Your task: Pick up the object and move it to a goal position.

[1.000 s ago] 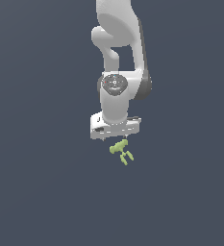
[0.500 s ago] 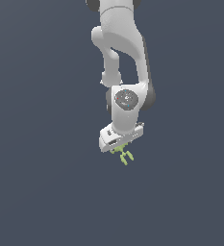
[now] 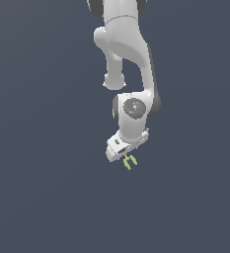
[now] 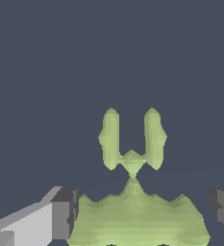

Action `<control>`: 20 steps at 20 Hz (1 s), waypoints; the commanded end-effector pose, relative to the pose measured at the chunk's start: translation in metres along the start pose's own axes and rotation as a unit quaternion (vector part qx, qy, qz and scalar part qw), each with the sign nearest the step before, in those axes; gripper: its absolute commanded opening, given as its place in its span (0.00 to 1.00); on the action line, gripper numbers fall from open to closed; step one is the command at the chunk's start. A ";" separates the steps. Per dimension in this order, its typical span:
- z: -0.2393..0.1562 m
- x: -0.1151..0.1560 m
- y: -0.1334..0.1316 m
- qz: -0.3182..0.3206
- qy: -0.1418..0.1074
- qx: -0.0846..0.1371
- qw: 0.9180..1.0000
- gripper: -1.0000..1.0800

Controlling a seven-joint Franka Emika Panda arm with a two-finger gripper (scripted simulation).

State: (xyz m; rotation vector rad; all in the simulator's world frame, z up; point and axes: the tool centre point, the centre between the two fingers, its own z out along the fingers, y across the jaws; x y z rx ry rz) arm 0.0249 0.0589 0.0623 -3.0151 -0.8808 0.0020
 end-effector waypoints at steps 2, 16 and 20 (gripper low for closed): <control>0.000 0.000 0.000 0.000 0.000 0.000 1.000 0.96; 0.049 0.000 0.000 -0.003 0.000 0.000 1.000 0.96; 0.051 0.001 0.000 -0.003 0.001 0.000 1.000 0.00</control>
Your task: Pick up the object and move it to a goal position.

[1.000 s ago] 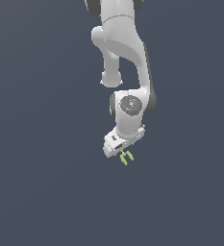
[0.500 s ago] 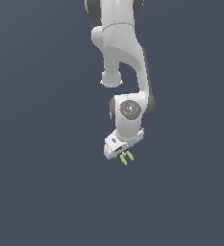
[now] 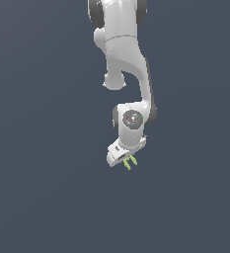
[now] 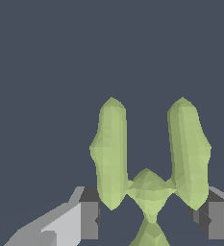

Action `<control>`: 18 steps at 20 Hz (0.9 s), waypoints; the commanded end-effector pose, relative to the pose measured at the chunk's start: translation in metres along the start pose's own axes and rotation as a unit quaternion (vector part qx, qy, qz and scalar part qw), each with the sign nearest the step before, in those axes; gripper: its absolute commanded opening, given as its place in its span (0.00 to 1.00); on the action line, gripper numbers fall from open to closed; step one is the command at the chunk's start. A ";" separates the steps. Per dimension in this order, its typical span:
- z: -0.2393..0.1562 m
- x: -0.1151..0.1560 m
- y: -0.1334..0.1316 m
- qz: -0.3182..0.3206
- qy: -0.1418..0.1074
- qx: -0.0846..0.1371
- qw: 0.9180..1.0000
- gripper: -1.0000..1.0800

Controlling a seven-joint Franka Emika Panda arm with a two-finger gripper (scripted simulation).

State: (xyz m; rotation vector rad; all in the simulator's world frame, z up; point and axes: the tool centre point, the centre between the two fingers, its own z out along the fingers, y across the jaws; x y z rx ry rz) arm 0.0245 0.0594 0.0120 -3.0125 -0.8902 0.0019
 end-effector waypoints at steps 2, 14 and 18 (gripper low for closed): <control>0.000 0.001 0.000 0.000 0.001 0.000 1.000 0.00; -0.003 -0.003 0.005 0.000 0.001 0.000 1.000 0.00; -0.013 -0.015 0.021 0.000 0.001 0.000 1.000 0.00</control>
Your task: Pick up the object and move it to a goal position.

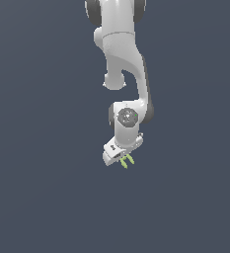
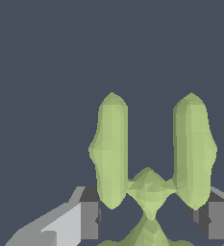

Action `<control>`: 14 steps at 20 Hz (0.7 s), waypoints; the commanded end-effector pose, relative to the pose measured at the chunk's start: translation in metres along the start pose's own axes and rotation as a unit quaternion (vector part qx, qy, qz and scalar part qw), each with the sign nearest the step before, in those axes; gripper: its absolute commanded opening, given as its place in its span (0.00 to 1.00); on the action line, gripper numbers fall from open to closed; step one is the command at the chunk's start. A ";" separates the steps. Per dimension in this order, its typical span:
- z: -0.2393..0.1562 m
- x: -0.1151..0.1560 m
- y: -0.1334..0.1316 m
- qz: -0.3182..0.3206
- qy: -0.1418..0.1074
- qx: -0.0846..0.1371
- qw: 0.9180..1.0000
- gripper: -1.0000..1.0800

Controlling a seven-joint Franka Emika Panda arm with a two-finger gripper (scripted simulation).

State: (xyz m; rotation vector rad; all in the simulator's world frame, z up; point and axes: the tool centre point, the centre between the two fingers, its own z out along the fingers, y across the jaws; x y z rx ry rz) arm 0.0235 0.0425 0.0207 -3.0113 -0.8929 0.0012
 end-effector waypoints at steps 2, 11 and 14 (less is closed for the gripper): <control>-0.012 -0.014 0.019 0.001 0.000 0.000 1.000 0.00; -0.061 -0.070 0.094 0.001 0.000 0.000 1.000 0.00; -0.078 -0.090 0.122 0.001 0.000 0.000 1.000 0.00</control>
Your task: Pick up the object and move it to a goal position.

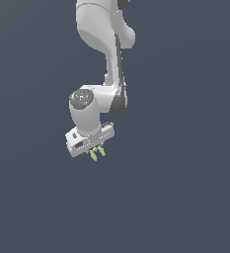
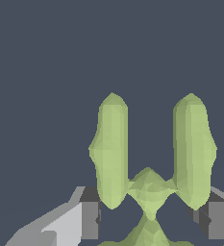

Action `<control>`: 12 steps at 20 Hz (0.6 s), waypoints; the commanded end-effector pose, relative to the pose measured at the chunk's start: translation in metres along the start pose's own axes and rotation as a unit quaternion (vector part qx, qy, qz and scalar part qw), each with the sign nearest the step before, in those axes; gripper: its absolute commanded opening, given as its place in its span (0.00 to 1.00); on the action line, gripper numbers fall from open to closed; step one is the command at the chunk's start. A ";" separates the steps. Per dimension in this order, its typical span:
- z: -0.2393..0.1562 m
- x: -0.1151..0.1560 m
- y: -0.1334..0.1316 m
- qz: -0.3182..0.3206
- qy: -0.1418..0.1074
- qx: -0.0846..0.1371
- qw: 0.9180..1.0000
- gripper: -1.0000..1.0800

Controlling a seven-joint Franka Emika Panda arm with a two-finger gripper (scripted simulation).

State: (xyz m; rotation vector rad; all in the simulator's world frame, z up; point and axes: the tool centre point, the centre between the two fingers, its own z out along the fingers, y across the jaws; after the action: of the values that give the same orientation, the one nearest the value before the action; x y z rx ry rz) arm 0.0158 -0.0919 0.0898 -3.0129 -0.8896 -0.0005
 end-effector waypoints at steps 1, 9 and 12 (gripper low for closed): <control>-0.015 -0.017 0.023 0.000 0.000 0.000 1.000 0.00; -0.054 -0.059 0.085 0.000 0.000 0.000 1.000 0.00; -0.062 -0.068 0.099 0.000 0.000 0.000 1.000 0.00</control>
State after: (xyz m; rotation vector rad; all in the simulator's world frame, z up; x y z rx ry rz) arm 0.0125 -0.2039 0.1476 -3.0141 -0.8875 -0.0014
